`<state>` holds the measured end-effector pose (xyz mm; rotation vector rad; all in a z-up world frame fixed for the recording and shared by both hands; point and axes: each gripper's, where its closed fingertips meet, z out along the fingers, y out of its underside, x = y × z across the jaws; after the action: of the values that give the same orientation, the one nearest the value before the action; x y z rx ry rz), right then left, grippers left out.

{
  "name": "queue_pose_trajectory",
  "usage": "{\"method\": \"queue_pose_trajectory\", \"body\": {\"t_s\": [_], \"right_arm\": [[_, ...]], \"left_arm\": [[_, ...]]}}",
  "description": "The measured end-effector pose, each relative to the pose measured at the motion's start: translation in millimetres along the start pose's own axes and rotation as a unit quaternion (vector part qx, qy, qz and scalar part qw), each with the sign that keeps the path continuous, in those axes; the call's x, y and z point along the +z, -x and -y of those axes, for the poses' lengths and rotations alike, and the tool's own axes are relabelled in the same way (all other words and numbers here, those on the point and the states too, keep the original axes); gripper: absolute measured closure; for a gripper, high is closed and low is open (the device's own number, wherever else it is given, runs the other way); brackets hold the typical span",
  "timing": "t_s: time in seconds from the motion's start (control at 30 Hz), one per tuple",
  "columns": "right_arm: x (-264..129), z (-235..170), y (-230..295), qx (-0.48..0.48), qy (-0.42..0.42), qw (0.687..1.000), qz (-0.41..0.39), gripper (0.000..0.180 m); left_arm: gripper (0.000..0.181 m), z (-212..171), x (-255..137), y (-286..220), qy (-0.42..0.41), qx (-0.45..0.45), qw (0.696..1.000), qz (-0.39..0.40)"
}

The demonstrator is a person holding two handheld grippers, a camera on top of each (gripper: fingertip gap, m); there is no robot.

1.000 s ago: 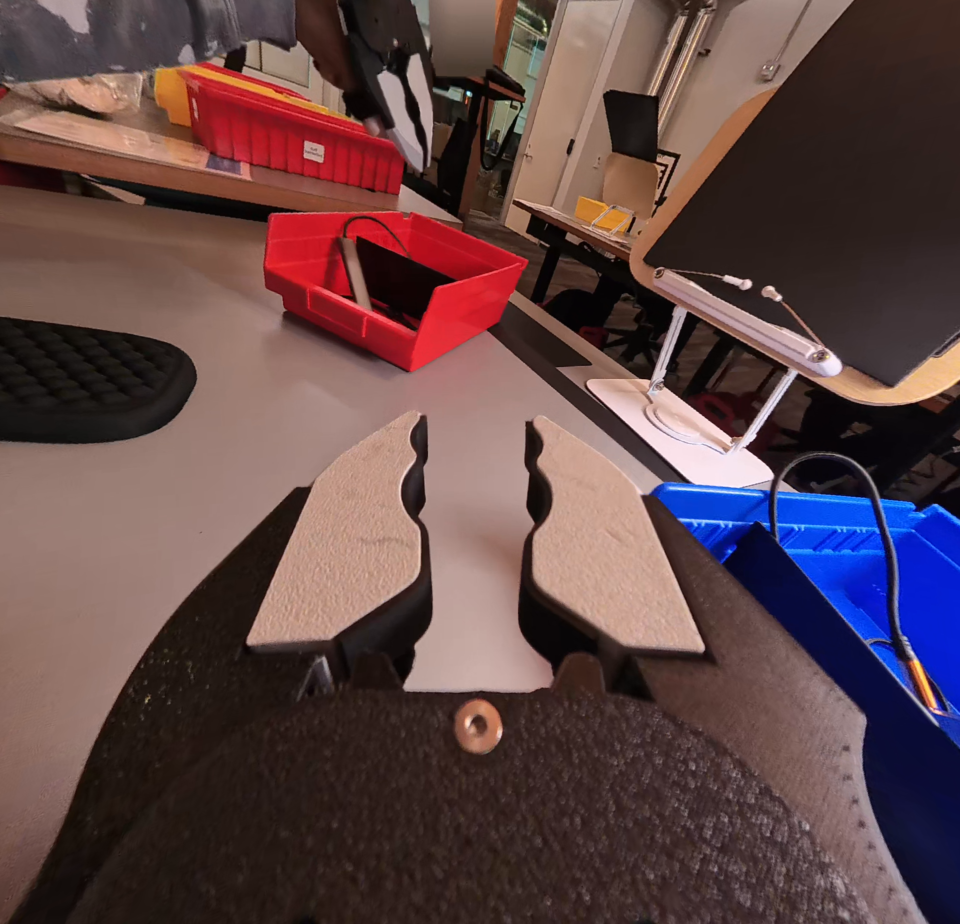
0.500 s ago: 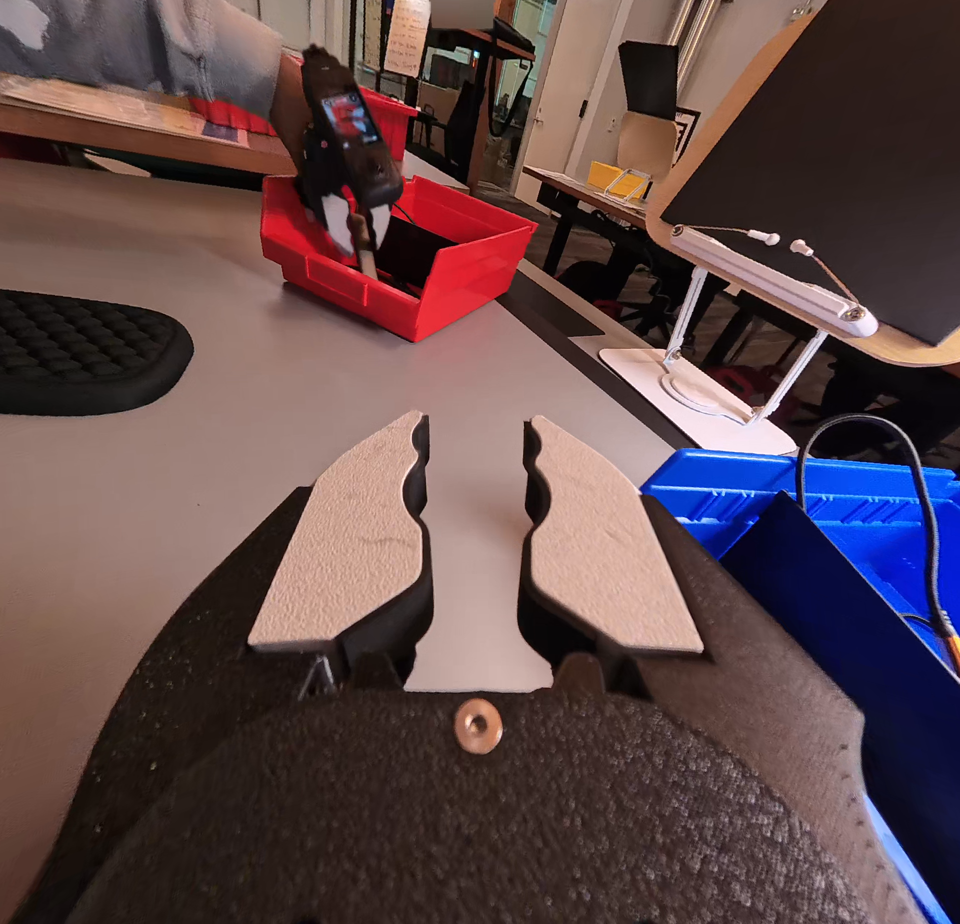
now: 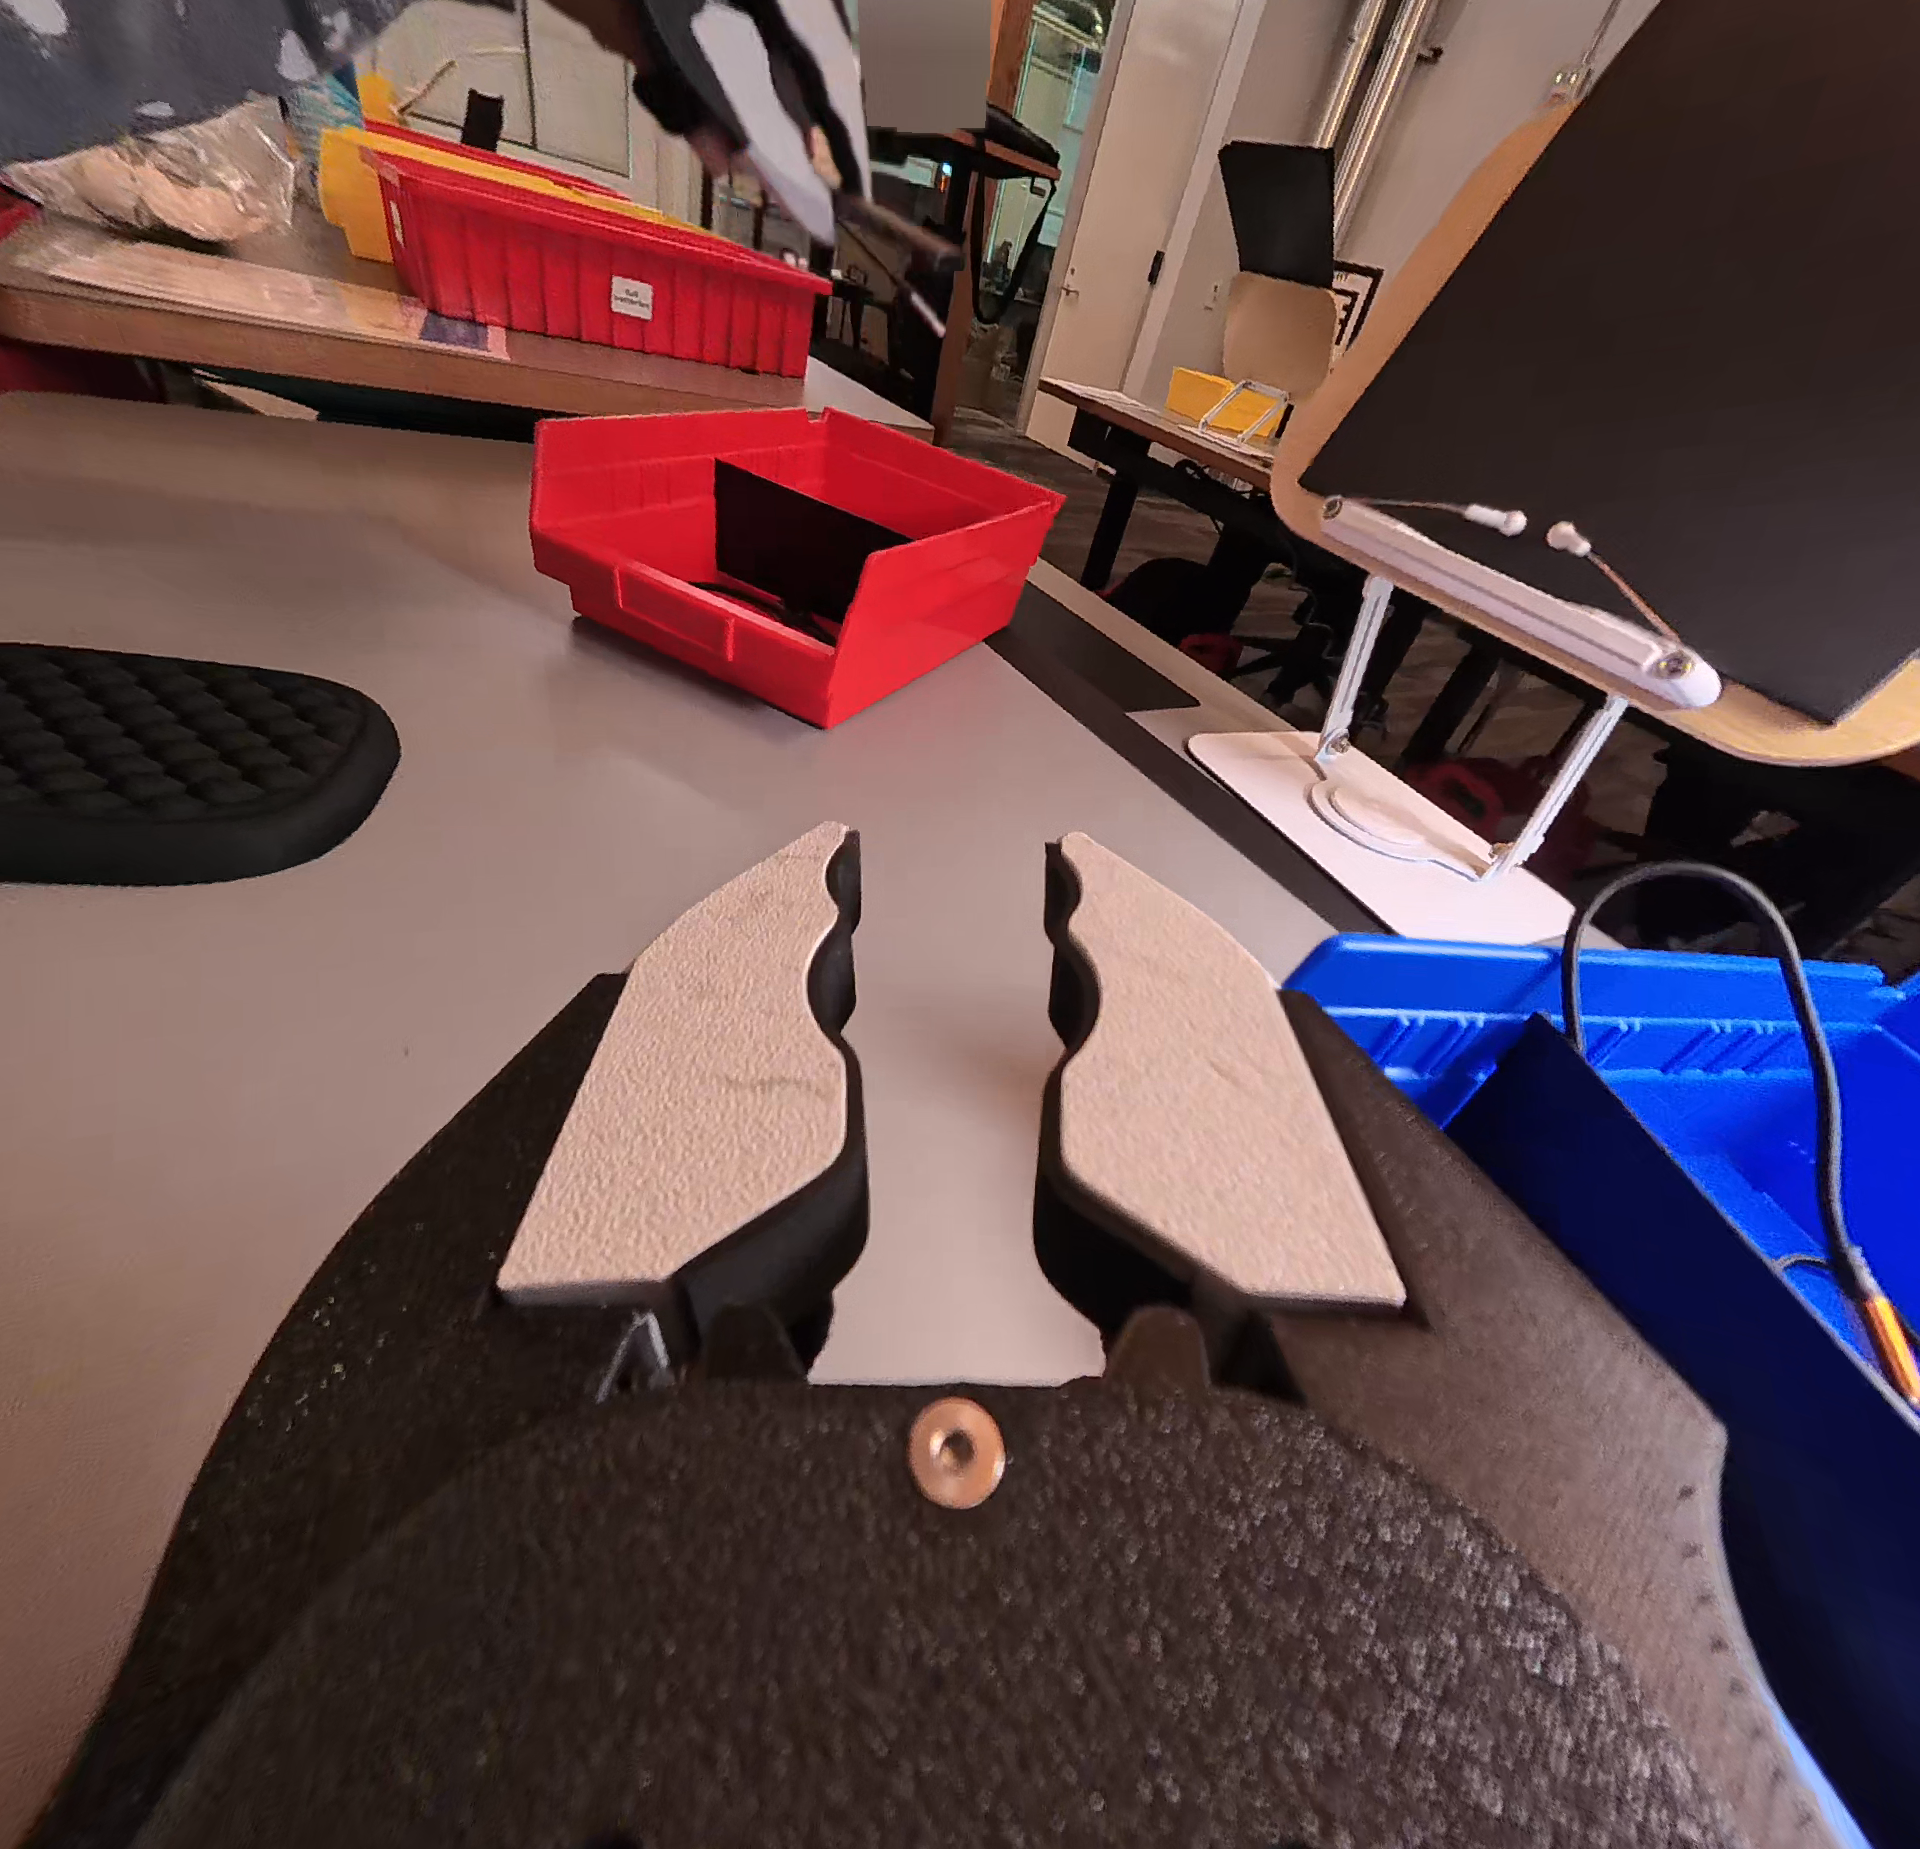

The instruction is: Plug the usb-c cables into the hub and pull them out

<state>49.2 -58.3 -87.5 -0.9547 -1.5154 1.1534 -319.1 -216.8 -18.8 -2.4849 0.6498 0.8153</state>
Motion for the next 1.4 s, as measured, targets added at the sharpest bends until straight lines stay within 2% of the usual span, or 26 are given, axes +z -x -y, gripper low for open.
{"method": "queue_pose_trajectory", "body": {"t_s": [0.13, 0.23, 0.33, 0.43, 0.57, 0.63, 0.73, 0.8, 0.83, 0.87, 0.93, 1.03, 1.27, 1.33, 1.4], "right_arm": [[5.8, 29.2, -3.8, -0.027, -0.019, 0.999, 0.004, 0.146], [14.4, 64.7, -7.6, -0.042, -0.056, 0.997, 0.016, 0.147], [25.7, 92.8, -6.9, -0.042, -0.097, 0.993, 0.043, 0.146], [33.5, 103.4, 9.6, -0.001, -0.14, 0.984, 0.107, 0.144], [32.1, 88.4, 44.8, 0.046, -0.151, 0.963, 0.216, 0.143], [28.9, 75.8, 61.7, 0.061, -0.133, 0.952, 0.27, 0.144], [30.9, 59.3, 72.2, 0.059, -0.112, 0.947, 0.294, 0.155], [32.5, 51.6, 76.5, 0.068, -0.105, 0.944, 0.306, 0.16], [32.5, 48.2, 78.6, 0.067, -0.104, 0.942, 0.312, 0.17], [34.6, 43.4, 79.1, 0.071, -0.097, 0.943, 0.311, 0.171], [39.5, 34.0, 77.3, 0.081, -0.088, 0.946, 0.301, 0.172], [42.5, 25.6, 71.8, 0.112, -0.087, 0.945, 0.294, 0.172], [39.2, 29.9, 41.8, 0.142, -0.127, 0.953, 0.235, 0.172], [36.1, 32.8, 36.3, 0.153, -0.14, 0.951, 0.228, 0.172], [35.3, 30.9, 34.8, 0.147, -0.14, 0.954, 0.219, 0.172]], "left_arm": [[0.158, 64.3, -42.7, -6.1, -0.14, -0.039, 0.989, -0.023], [0.159, 126.0, -74.8, -37.9, -0.273, -0.062, 0.955, -0.095], [0.159, 182.7, -100.1, -92.9, -0.395, -0.078, 0.889, -0.217], [0.16, 221.1, -115.3, -153.6, -0.484, -0.096, 0.796, -0.35], [0.159, 244.8, -113.1, -222.9, -0.522, -0.117, 0.677, -0.505], [0.16, 250.2, -104.2, -245.0, -0.516, -0.13, 0.639, -0.556], [0.16, 248.4, -98.2, -268.4, -0.496, -0.138, 0.577, -0.633], [0.16, 245.3, -93.2, -273.6, -0.494, -0.156, 0.542, -0.661], [0.16, 243.5, -89.2, -274.2, -0.493, -0.171, 0.528, -0.67], [0.16, 241.7, -83.9, -274.5, -0.49, -0.185, 0.52, -0.675], [0.16, 238.5, -73.6, -274.1, -0.484, -0.204, 0.521, -0.673], [0.162, 238.8, -61.2, -273.1, -0.488, -0.212, 0.55, -0.644], [0.155, 241.5, -26.9, -267.6, -0.498, -0.212, 0.672, -0.505], [0.155, 242.5, -22.7, -271.0, -0.499, -0.206, 0.693, -0.478], [0.17, 243.9, -22.0, -273.8, -0.503, -0.193, 0.711, -0.451]]}}
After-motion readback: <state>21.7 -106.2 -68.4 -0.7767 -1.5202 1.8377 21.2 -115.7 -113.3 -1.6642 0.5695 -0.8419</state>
